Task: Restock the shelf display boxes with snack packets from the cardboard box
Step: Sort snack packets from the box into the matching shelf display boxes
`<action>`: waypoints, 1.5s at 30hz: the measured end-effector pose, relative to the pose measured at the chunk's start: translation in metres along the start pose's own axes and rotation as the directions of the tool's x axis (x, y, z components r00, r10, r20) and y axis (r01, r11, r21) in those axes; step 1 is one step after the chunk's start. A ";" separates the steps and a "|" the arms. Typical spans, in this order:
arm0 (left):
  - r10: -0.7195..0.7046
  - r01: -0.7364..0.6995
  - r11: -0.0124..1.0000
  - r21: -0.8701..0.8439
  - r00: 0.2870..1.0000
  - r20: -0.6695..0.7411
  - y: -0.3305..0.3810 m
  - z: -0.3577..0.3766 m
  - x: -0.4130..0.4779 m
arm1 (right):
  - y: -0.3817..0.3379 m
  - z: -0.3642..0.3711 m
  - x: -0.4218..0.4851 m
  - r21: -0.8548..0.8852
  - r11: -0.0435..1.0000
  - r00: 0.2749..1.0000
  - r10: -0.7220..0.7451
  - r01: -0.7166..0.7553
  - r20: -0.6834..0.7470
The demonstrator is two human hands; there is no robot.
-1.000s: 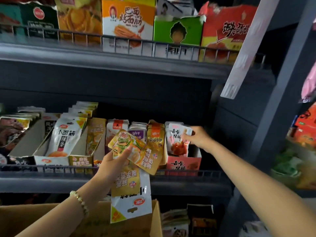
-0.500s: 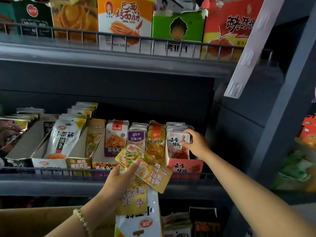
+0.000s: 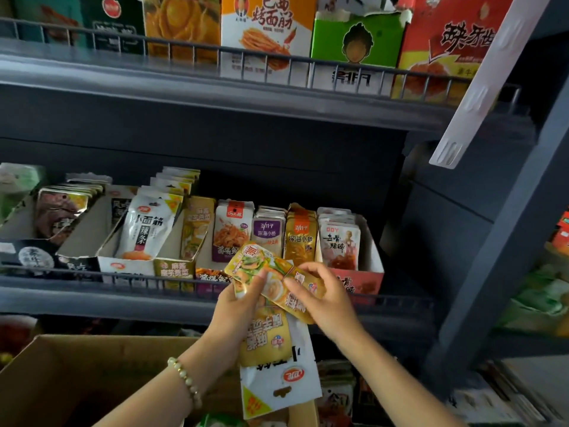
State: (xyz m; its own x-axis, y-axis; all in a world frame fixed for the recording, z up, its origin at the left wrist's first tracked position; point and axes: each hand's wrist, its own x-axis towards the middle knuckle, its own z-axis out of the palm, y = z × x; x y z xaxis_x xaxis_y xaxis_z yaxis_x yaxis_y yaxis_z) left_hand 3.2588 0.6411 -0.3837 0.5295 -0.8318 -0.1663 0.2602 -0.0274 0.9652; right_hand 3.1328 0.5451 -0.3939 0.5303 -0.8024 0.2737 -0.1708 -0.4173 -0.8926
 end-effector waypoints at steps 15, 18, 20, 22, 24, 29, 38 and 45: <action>0.116 -0.168 0.968 -0.188 0.958 -0.263 -0.033 -0.090 -0.036 | -0.036 0.124 -0.064 0.284 0.865 0.897 0.332 -0.413 0.291; 0.164 -0.208 0.961 -0.180 0.959 -0.232 -0.032 -0.106 -0.042 | -0.041 0.136 -0.068 0.367 0.813 0.882 0.348 -0.452 0.317; 0.183 -0.219 0.954 -0.204 0.966 -0.183 -0.029 -0.116 -0.046 | -0.042 0.136 -0.064 0.368 0.810 0.882 0.358 -0.456 0.306; 0.159 -0.186 0.964 -0.188 0.976 -0.148 -0.024 -0.131 -0.049 | -0.044 0.128 -0.057 0.307 0.839 0.882 0.361 -0.449 0.302; 0.082 -0.101 0.984 -0.145 0.988 -0.128 -0.020 -0.148 -0.051 | -0.046 0.115 -0.050 0.220 0.865 0.864 0.361 -0.451 0.352; -0.015 0.010 0.996 -0.089 0.998 -0.054 -0.012 -0.181 -0.058 | -0.052 0.105 -0.044 0.227 0.845 0.828 0.359 -0.484 0.430; 0.056 -0.062 0.993 -0.104 0.997 -0.057 -0.002 -0.193 -0.057 | -0.048 0.144 -0.035 0.499 0.683 0.844 0.464 -0.534 0.267; 0.121 -0.126 0.986 -0.109 0.991 -0.050 0.013 -0.203 -0.038 | -0.063 0.145 -0.007 0.401 0.803 0.893 0.349 -0.442 0.284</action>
State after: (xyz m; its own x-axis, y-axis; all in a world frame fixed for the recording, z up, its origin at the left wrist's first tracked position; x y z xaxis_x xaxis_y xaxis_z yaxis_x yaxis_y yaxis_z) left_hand 3.4063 0.7846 -0.4060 0.5969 -0.8002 -0.0582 0.2776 0.1380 0.9507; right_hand 3.2598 0.6387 -0.3918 0.6498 -0.7410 -0.1694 -0.0384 0.1905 -0.9809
